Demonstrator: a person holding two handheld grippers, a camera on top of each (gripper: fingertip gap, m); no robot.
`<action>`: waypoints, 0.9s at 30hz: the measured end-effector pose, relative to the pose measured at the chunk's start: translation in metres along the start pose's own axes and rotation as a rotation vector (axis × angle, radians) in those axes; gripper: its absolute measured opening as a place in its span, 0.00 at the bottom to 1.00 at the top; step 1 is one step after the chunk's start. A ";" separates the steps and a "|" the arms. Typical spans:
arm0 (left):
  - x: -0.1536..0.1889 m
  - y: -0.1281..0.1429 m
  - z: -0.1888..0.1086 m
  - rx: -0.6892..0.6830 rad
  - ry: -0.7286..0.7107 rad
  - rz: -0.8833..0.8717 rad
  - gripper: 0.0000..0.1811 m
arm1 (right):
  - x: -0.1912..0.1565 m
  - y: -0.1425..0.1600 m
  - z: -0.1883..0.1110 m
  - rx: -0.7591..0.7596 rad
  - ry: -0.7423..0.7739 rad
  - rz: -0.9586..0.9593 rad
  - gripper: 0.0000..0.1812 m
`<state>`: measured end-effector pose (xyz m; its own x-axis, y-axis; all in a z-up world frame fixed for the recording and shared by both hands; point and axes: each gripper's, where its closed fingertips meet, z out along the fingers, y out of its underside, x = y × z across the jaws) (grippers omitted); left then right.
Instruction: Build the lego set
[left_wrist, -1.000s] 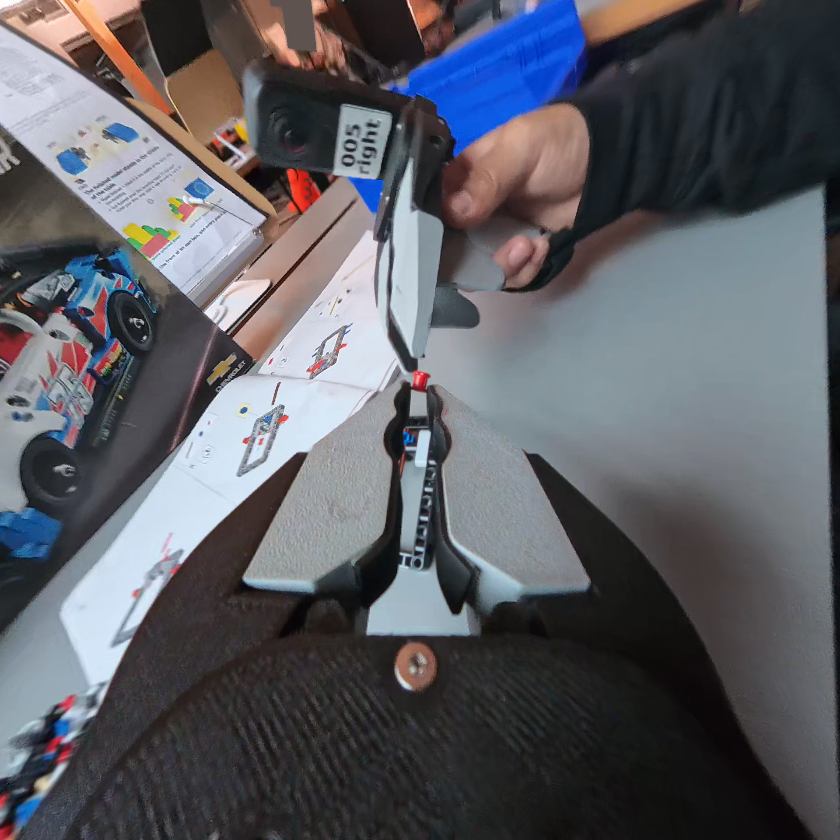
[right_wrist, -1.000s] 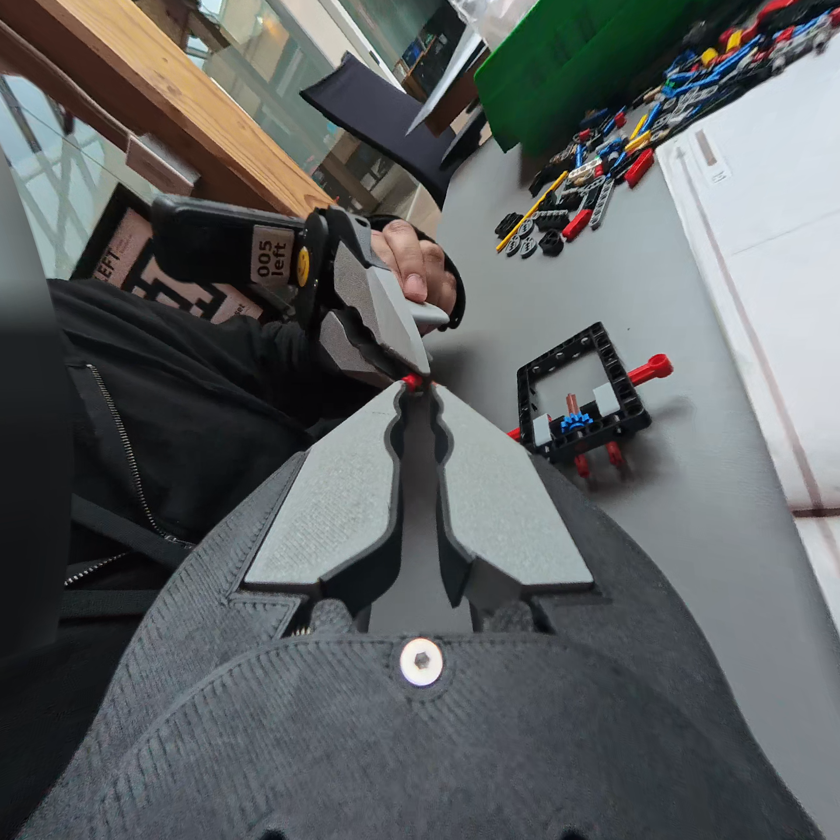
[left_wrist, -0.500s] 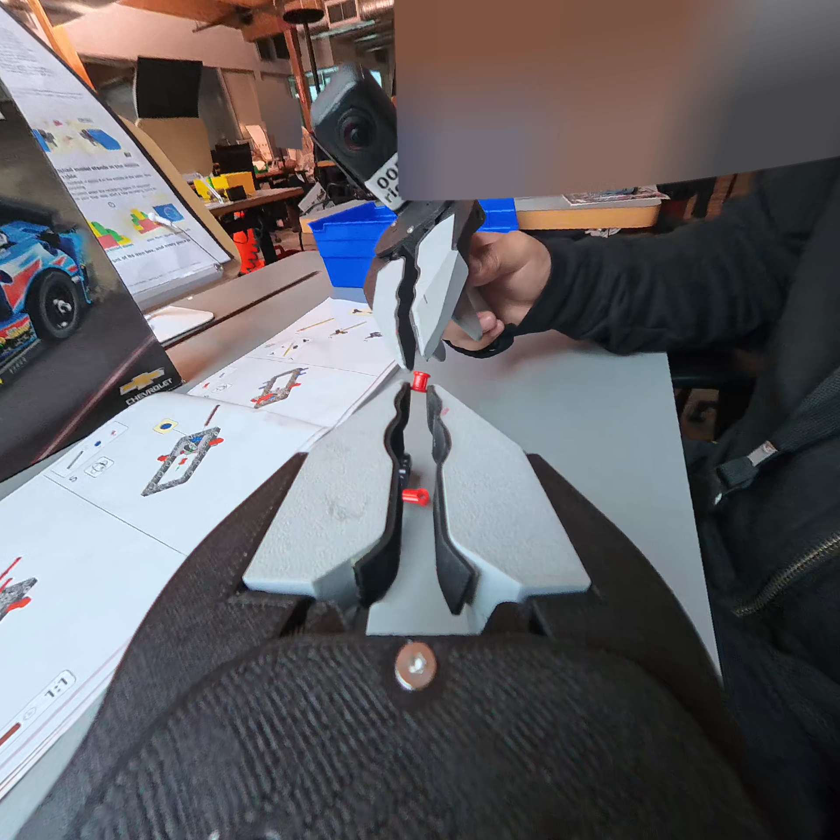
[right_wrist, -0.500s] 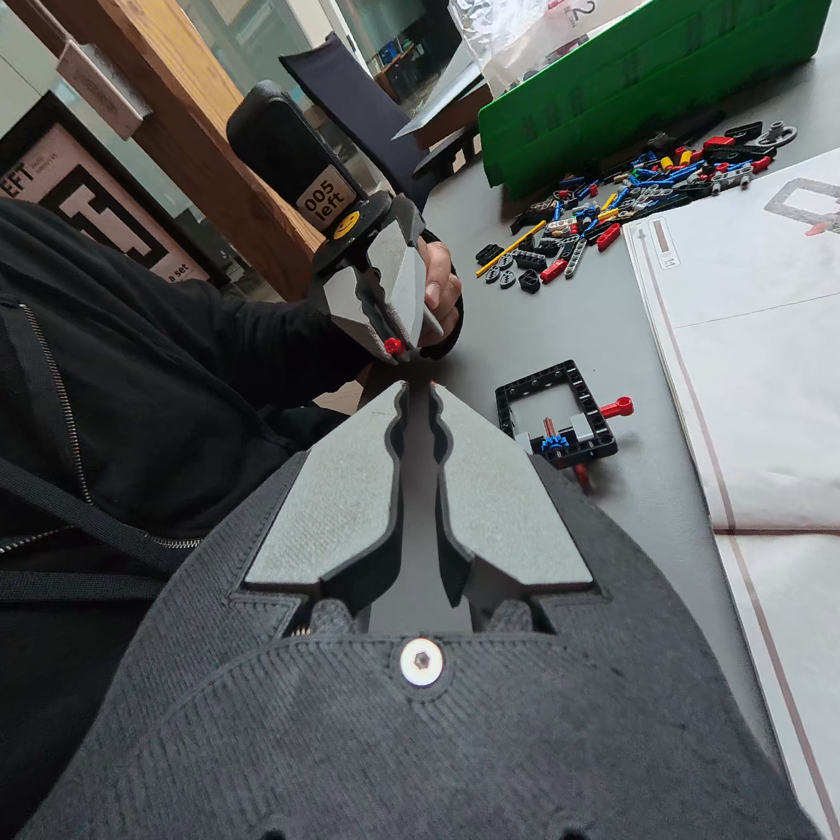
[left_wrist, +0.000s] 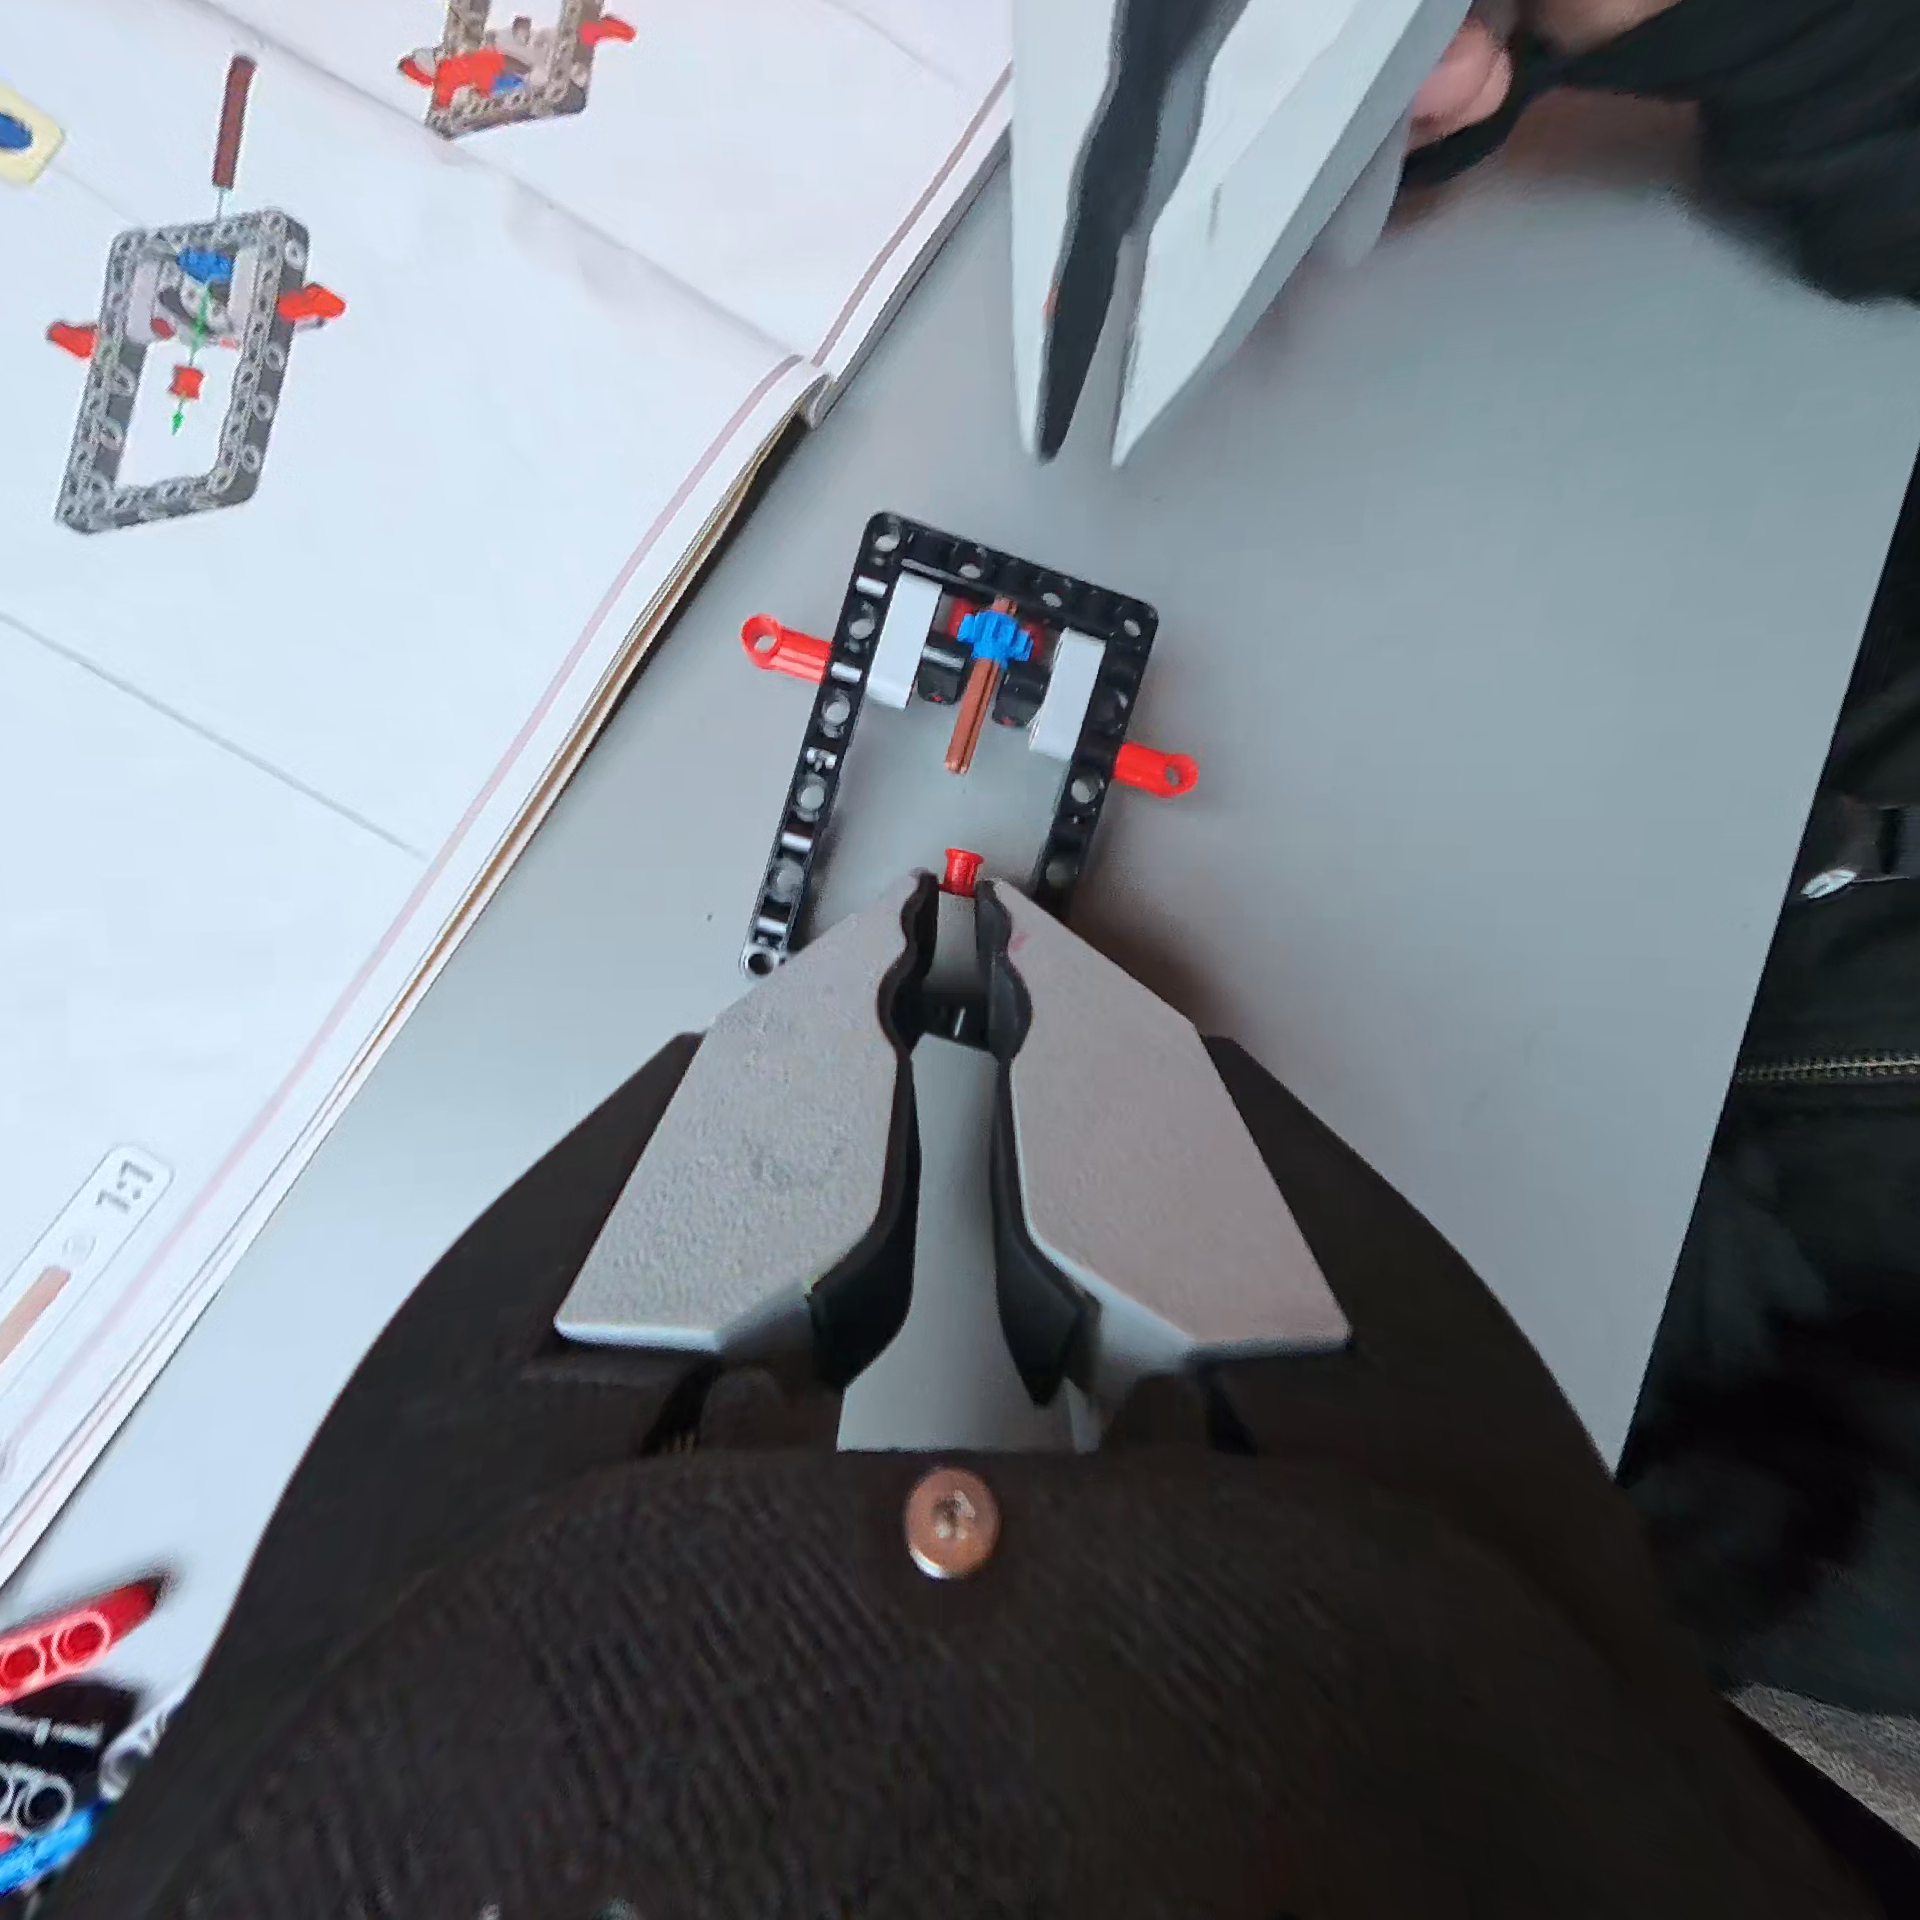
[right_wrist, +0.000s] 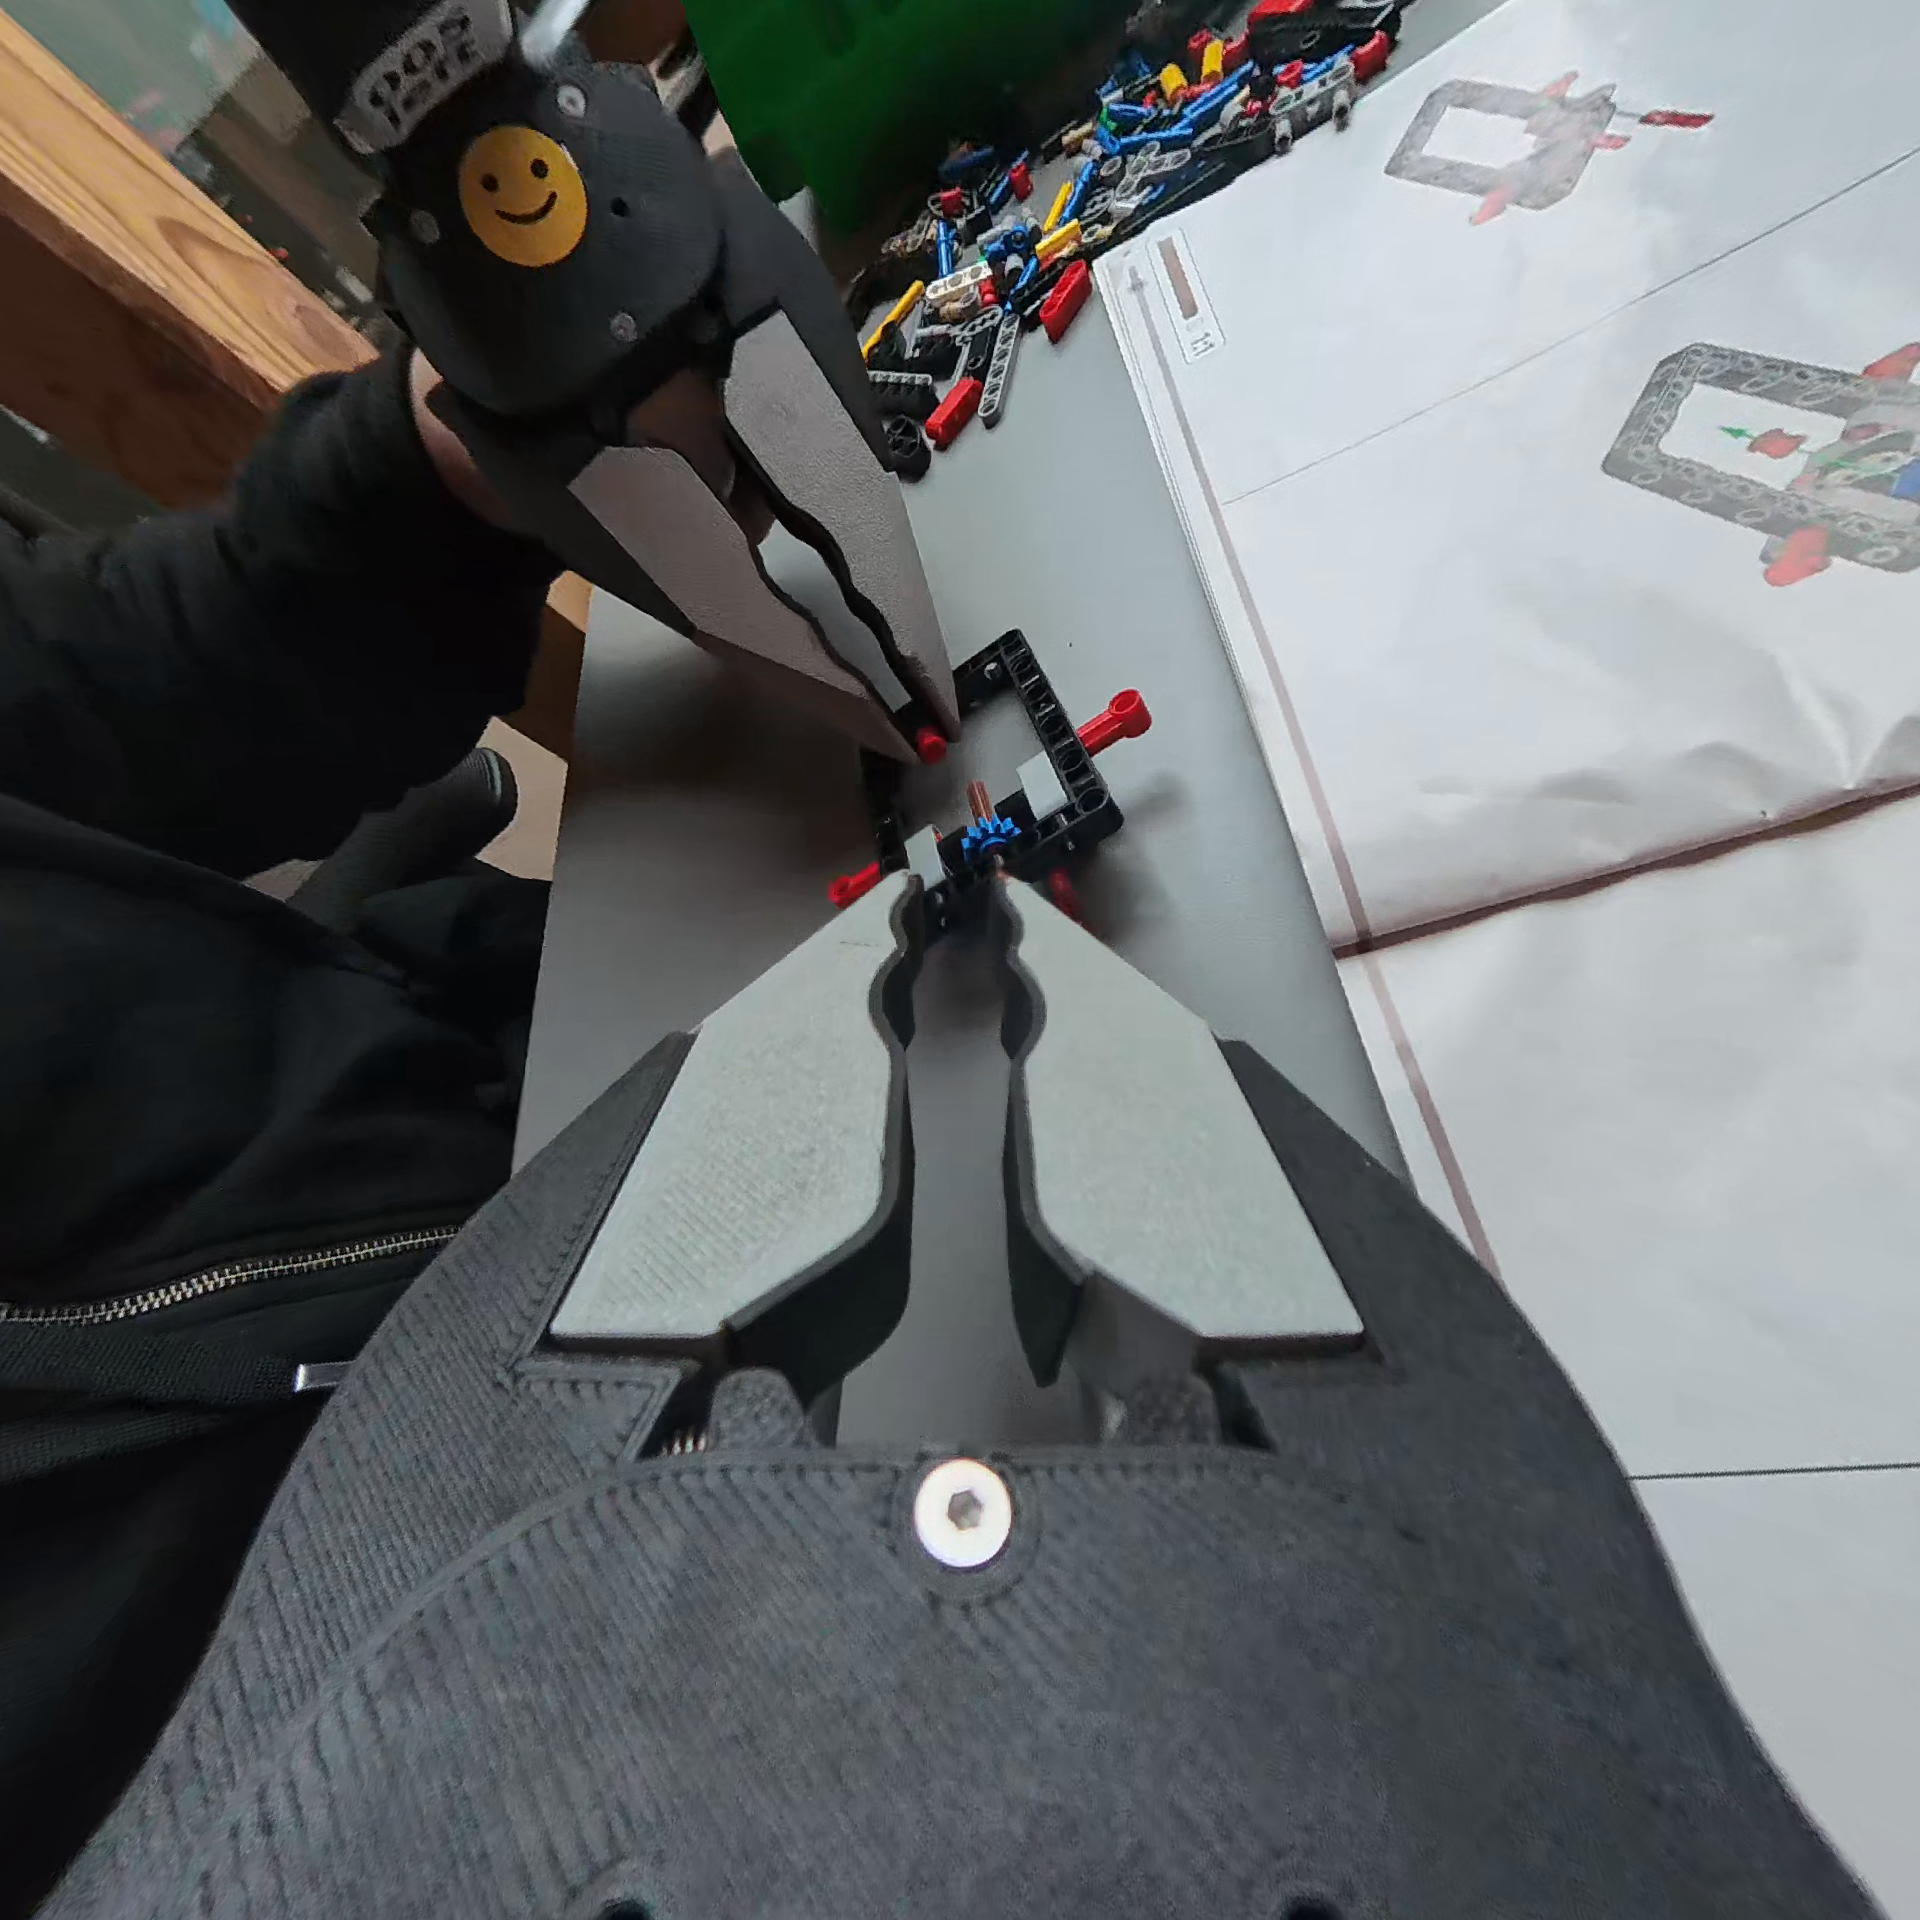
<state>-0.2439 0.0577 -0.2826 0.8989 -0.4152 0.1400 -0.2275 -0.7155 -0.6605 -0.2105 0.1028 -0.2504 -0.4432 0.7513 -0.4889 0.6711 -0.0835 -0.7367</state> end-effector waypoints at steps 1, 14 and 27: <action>0.000 -0.002 0.001 -0.002 0.005 0.009 0.03 | 0.000 0.002 0.002 -0.011 0.001 0.004 0.05; 0.002 -0.010 0.005 0.075 0.168 -0.074 0.03 | -0.001 0.007 0.014 -0.027 -0.042 0.068 0.06; -0.001 -0.012 0.011 0.039 0.244 -0.171 0.02 | 0.004 0.006 0.017 -0.026 -0.048 0.098 0.06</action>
<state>-0.2377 0.0723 -0.2829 0.8054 -0.4168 0.4215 -0.0620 -0.7664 -0.6394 -0.2181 0.0939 -0.2647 -0.4023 0.7080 -0.5805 0.7278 -0.1373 -0.6719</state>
